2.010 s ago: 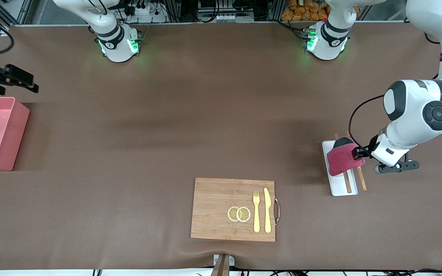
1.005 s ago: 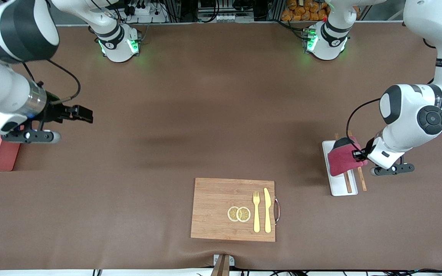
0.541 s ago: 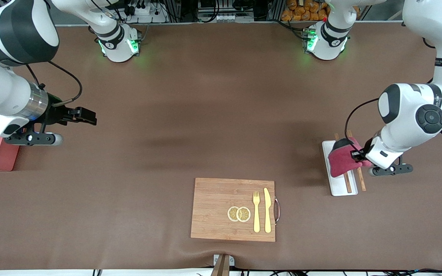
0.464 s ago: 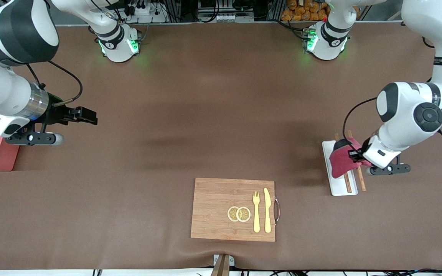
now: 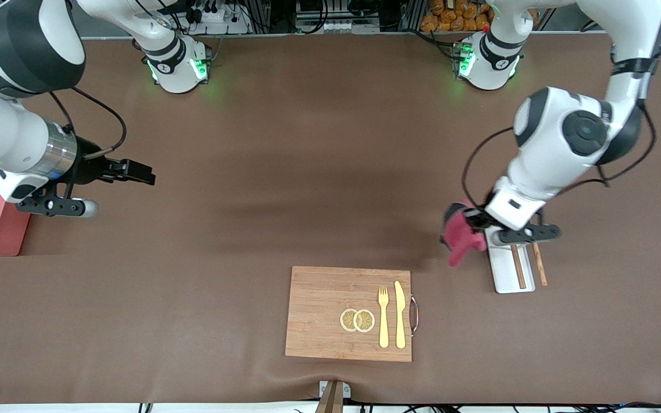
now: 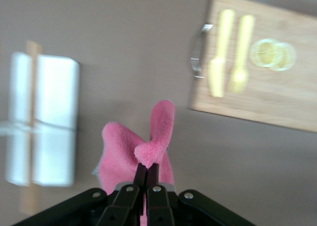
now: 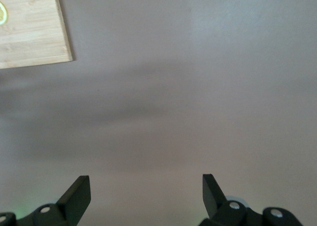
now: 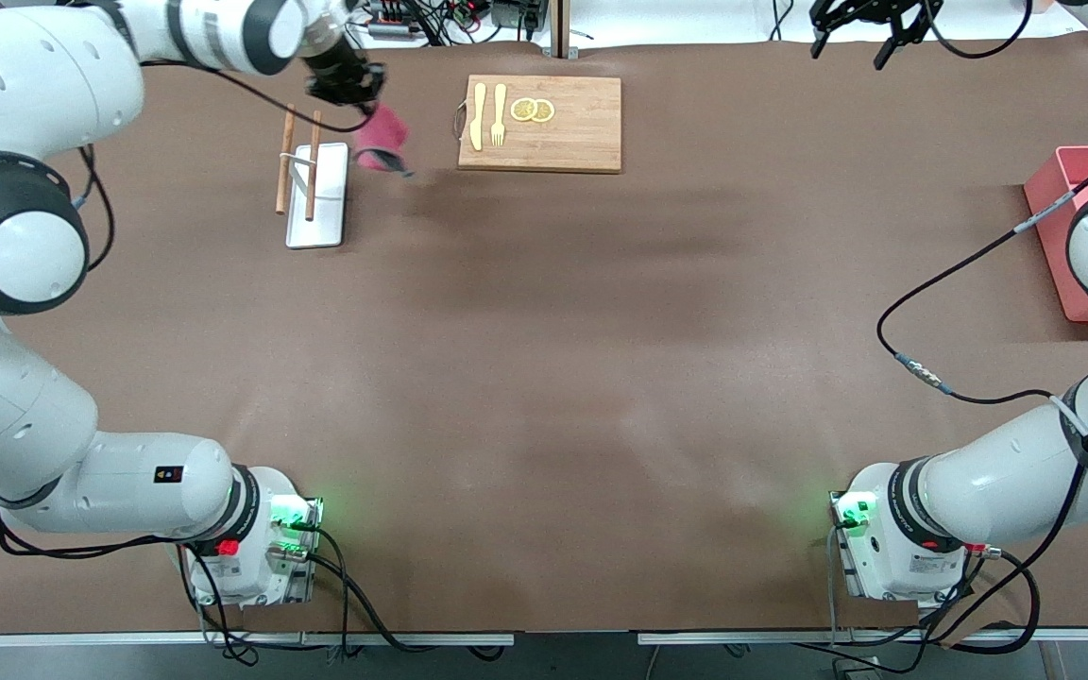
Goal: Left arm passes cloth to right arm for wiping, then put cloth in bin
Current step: 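Lift the pink cloth with the left gripper toward the right gripper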
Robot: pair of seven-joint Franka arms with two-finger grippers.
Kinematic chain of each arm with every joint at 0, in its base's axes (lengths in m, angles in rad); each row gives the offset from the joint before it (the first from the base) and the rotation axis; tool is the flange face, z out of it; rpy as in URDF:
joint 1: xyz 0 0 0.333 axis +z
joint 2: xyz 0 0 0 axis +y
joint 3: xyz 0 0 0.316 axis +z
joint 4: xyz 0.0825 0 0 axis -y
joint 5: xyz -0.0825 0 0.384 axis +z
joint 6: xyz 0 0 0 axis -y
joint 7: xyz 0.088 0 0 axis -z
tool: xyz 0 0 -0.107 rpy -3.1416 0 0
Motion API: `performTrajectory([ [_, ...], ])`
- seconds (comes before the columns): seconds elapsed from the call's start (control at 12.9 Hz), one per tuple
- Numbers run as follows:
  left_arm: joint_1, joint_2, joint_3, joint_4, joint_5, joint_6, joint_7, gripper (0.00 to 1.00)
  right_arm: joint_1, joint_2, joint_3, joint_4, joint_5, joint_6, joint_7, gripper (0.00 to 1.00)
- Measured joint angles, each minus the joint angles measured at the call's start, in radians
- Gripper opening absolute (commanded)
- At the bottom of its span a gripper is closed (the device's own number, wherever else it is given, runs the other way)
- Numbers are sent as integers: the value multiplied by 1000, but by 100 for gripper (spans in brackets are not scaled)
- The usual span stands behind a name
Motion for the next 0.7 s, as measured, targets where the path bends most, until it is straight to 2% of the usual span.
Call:
performTrajectory([
  [0.23,-51,28,-116,81,-25,0,-284,0,1,26,2,-6,34,-1,79,100],
  [0.54,-245,152,-132,265,-52,22,-693,0,-7,103,-5,-16,163,2,216,100],
  [0.7,-325,231,-128,347,-52,100,-888,0,-3,127,-4,-42,220,3,276,100],
])
